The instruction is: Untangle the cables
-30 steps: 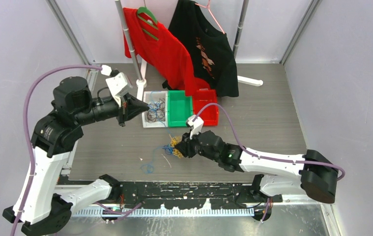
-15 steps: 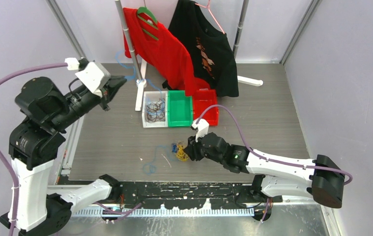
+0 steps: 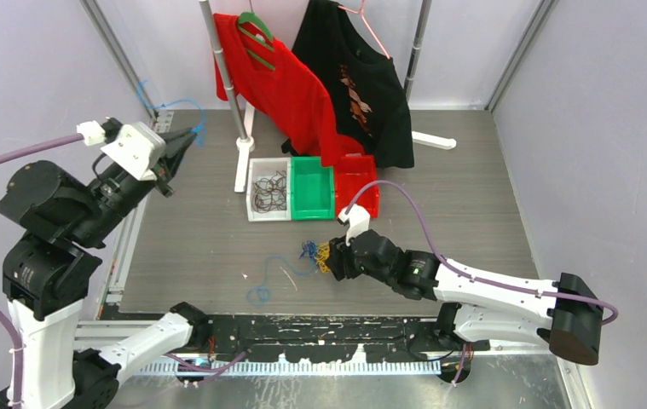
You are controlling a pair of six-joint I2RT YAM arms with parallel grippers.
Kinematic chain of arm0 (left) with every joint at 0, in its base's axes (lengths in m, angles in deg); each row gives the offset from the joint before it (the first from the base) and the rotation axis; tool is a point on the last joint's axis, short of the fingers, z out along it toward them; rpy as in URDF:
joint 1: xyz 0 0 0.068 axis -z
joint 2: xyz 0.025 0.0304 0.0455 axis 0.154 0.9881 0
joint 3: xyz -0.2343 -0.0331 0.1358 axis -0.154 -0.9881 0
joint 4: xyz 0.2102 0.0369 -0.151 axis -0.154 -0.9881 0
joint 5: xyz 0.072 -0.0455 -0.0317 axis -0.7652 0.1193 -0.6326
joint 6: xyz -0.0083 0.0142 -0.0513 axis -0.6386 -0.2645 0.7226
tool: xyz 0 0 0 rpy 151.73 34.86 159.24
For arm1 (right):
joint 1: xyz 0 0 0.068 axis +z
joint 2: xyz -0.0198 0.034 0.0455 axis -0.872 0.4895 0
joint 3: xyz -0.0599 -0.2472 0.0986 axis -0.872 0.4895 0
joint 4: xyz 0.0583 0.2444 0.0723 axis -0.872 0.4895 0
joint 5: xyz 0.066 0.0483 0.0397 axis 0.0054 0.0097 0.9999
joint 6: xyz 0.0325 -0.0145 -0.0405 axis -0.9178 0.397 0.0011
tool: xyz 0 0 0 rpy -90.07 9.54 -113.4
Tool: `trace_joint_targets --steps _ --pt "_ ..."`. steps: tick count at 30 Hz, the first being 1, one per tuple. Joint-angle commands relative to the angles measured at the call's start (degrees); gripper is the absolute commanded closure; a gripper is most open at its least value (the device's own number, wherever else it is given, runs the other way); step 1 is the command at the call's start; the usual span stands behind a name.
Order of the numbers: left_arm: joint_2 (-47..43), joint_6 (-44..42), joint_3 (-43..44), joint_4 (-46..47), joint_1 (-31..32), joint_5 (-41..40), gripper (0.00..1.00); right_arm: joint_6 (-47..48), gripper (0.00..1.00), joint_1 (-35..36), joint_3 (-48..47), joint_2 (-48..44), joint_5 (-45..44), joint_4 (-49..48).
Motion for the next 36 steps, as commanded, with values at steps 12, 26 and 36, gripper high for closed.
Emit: trace_joint_targets --steps 12,26,36 --pt "-1.8 13.4 -18.6 -4.1 0.1 24.2 1.00 14.5 0.30 -0.2 -21.3 5.2 9.4 -18.2" --pt "10.9 18.5 -20.9 5.3 0.1 25.1 1.00 15.0 0.36 -6.9 -21.3 9.4 -1.1 -13.4" --pt "28.9 17.0 -12.0 10.1 0.1 22.9 1.00 11.3 0.35 -18.3 -14.1 3.6 -5.4 -11.9"
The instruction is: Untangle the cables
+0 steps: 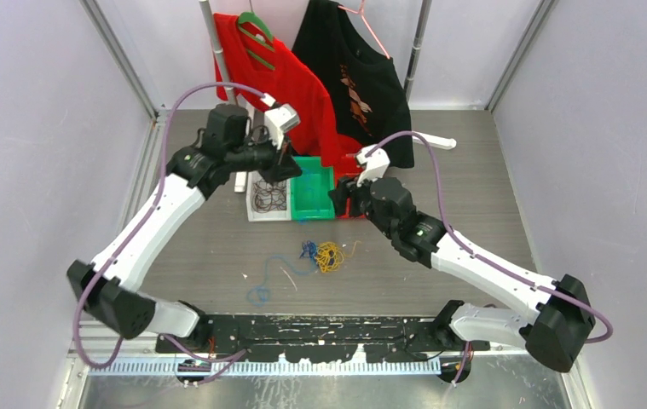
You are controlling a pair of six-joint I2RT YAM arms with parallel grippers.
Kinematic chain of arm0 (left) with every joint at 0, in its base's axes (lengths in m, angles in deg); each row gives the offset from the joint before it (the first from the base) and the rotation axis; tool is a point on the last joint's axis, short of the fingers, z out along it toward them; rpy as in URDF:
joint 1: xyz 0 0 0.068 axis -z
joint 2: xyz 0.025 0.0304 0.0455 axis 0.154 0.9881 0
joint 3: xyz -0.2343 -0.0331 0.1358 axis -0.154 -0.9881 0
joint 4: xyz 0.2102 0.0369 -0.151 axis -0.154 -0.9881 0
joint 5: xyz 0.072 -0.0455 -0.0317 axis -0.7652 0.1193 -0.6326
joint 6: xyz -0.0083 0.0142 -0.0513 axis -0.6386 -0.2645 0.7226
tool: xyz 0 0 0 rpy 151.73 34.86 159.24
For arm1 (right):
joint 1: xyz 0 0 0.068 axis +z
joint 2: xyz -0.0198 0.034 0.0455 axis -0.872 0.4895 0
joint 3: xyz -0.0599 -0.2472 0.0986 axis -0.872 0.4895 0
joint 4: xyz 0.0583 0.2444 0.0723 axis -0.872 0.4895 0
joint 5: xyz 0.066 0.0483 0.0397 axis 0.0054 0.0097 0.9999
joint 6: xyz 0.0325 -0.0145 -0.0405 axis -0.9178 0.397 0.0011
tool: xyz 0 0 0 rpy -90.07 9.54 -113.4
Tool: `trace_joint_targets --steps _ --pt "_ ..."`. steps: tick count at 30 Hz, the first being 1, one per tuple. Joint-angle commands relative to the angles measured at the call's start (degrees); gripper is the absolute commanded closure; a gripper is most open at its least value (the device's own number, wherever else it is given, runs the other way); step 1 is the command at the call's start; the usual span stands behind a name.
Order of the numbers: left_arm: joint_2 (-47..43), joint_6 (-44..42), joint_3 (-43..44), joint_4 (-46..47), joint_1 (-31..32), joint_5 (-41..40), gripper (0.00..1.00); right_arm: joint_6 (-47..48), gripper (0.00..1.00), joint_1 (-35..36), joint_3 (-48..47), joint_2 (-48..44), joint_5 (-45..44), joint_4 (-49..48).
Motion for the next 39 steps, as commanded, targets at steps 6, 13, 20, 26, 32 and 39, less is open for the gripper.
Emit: trace_joint_targets --steps 6,13,20,26,32,39 --pt "14.0 0.1 15.5 4.9 0.6 -0.9 1.00 -3.0 0.36 -6.9 1.3 -2.0 -10.4 0.8" --pt "20.8 1.7 22.7 6.0 2.0 -0.1 1.00 -5.4 0.38 -10.3 3.0 -2.6 -11.4 0.0" --pt "29.1 2.9 30.0 5.8 3.8 0.9 1.00 -5.8 0.39 -12.0 4.4 -3.3 -12.2 -0.3" --pt "36.5 3.7 36.7 5.9 5.2 1.3 1.00 -5.7 0.40 -13.0 5.2 -4.7 -12.7 -0.5" --pt "40.9 3.9 39.9 5.9 6.3 1.0 1.00 -6.5 0.42 -13.7 6.0 -5.7 -12.6 0.1" --pt "42.6 2.1 33.9 6.7 7.9 0.2 1.00 -7.4 0.43 -14.0 6.7 -7.5 -12.6 1.8"
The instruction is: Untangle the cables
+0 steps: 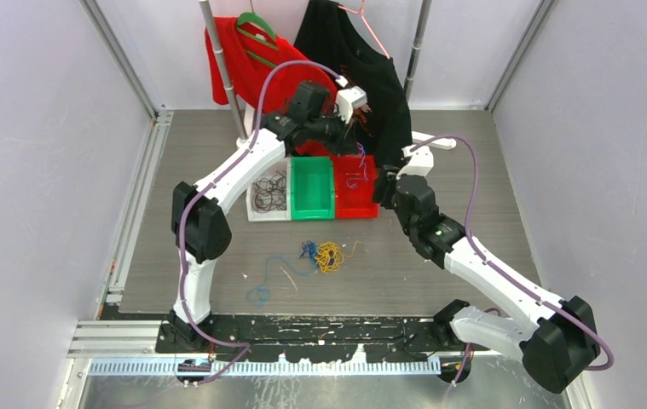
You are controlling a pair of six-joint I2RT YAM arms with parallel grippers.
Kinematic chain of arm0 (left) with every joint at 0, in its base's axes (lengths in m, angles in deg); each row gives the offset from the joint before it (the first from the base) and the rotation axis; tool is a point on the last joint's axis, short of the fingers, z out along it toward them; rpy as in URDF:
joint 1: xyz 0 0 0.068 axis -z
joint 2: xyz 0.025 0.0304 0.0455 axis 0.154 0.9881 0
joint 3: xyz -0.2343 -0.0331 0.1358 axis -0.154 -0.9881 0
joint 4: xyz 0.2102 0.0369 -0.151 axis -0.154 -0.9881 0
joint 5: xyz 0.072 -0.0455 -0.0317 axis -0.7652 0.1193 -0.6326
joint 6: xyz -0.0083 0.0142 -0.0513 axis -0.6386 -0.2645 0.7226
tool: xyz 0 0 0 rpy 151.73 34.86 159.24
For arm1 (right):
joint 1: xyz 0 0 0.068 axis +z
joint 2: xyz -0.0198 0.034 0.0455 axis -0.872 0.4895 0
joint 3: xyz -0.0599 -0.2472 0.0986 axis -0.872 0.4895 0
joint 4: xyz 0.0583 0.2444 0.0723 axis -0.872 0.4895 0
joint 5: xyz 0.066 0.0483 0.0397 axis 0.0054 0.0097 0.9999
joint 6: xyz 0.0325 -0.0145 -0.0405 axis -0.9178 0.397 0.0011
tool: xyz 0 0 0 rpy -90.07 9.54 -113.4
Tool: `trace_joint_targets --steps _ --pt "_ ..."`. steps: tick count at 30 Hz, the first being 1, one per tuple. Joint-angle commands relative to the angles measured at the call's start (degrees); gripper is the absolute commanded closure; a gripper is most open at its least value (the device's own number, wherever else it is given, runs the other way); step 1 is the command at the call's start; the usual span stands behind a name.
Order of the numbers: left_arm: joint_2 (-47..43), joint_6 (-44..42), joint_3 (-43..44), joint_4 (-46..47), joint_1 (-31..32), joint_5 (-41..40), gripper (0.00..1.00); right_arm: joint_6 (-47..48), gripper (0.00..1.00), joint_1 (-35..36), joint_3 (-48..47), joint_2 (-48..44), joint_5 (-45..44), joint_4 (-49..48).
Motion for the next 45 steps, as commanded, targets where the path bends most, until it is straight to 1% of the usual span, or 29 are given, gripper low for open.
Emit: trace_joint_targets --steps 1,5,9,12,16,20,24,28,31,35,36,37,38,40,41,43,45 --pt "0.7 -1.1 -2.3 2.7 1.5 0.5 1.00 -1.3 0.43 -0.4 0.5 -2.8 -1.3 -0.8" --pt "2.1 -0.9 -2.6 2.6 3.1 0.9 1.00 -1.6 0.43 -0.4 0.9 -3.8 -1.8 0.4" --pt "2.8 1.2 -3.0 1.8 4.8 1.8 1.00 -1.9 0.44 -0.4 1.1 -4.5 -1.8 0.9" --pt "1.8 2.4 -5.7 1.9 5.8 2.5 1.00 -2.1 0.44 -0.5 1.4 -4.6 -2.1 1.0" --pt "0.7 3.3 -8.5 2.2 6.1 0.7 1.00 -2.6 0.44 -0.5 1.9 -4.6 -2.0 1.0" --pt "1.0 0.6 -8.2 2.9 5.5 -2.8 1.00 -3.3 0.44 -0.5 1.9 -4.3 -1.4 0.7" --pt "2.2 -2.7 -7.2 4.8 4.9 -8.8 1.00 -3.6 0.45 -0.5 1.8 -4.2 -1.2 0.9" --pt "4.2 -0.7 -5.1 4.0 4.8 -7.4 1.00 -3.7 0.46 -0.5 1.8 -4.4 -1.2 1.1" --pt "4.6 -4.3 -4.8 5.6 4.8 -11.7 1.00 -3.7 0.46 -0.5 1.8 -4.3 -0.9 1.2" --pt "5.3 -13.6 -5.1 5.3 4.8 -19.9 1.00 -4.0 0.46 -0.5 1.8 -4.1 -0.7 1.2" --pt "5.5 -14.4 -5.2 5.2 4.8 -21.1 0.98 -4.2 0.46 -0.5 1.7 -4.0 -0.6 1.2" --pt "5.7 -14.6 -4.8 4.3 4.8 -21.2 0.88 -4.4 0.45 -0.5 1.6 -4.0 -0.5 1.3" --pt "5.8 -14.5 -3.9 2.5 4.6 -20.6 0.75 -4.6 0.43 -0.5 1.4 -4.1 -0.5 1.5" --pt "5.4 -13.9 -1.5 -1.4 4.3 -16.8 0.52 -4.9 0.42 -0.5 1.0 -4.5 -0.6 2.2" --pt "5.0 -13.8 -0.2 -3.2 4.0 -14.4 0.45 -4.8 0.42 -0.5 0.8 -4.7 -0.8 2.4" --pt "4.4 -13.4 3.2 -8.1 2.9 -8.4 0.39 -4.6 0.42 -0.5 0.7 -5.0 -0.7 2.5" --pt "4.1 -13.0 6.1 -12.7 1.6 -3.4 0.35 -4.6 0.42 -0.5 0.4 -5.1 0.0 2.7"
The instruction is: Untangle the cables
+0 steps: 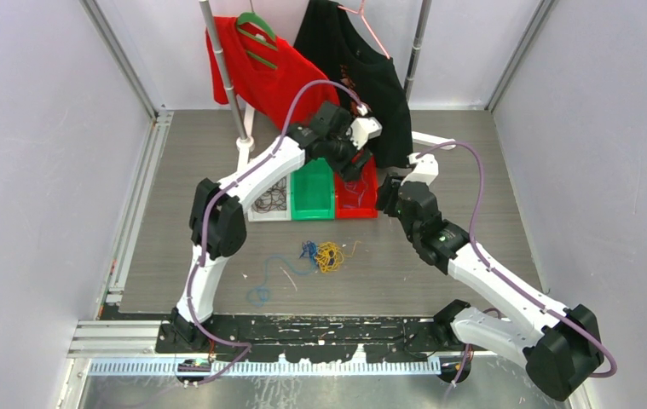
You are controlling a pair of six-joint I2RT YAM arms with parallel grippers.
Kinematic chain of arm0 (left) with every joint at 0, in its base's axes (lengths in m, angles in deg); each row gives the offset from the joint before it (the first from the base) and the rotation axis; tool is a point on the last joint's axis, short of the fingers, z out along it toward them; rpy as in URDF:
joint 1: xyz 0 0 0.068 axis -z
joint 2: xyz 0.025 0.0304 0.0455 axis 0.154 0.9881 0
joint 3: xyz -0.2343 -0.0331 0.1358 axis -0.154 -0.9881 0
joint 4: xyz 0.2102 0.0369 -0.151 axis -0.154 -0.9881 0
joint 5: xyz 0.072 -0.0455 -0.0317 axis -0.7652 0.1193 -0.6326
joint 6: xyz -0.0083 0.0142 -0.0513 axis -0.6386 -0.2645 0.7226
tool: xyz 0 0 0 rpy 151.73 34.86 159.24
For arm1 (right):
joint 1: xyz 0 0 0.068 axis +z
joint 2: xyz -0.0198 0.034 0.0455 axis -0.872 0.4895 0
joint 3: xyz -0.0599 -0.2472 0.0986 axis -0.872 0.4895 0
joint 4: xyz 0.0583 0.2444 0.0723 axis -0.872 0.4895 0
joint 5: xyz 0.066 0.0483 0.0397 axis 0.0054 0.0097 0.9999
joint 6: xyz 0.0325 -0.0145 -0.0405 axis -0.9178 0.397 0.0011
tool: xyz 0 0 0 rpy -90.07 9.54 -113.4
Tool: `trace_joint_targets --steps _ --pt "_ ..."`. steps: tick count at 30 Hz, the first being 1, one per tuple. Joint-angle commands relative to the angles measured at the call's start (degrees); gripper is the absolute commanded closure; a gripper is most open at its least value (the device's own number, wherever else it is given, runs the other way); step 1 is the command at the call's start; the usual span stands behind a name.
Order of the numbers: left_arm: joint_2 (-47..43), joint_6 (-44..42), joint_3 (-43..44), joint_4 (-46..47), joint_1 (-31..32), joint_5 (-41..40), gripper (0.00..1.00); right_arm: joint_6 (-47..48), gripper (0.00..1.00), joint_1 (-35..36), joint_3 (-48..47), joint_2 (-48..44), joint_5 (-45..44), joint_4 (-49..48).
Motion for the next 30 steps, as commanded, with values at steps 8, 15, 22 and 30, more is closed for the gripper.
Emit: trace_joint_targets --steps 8,15,22,30 --pt "-7.4 -3.1 4.1 -12.2 -5.6 13.5 0.37 -2.5 0.41 -0.2 -5.3 0.9 5.0 2.6" --pt "-18.2 -12.0 -9.1 -25.9 -7.2 18.5 0.41 -10.3 0.36 0.0 -8.2 6.5 15.7 12.1" --pt "-32.8 -13.2 -32.2 -23.5 -7.4 18.6 0.43 -18.7 0.35 6.6 -1.4 9.4 18.6 11.8" --pt "-37.2 -13.8 -37.5 -23.8 -7.4 15.8 0.44 -25.5 0.45 11.5 -0.8 20.4 17.6 8.3"
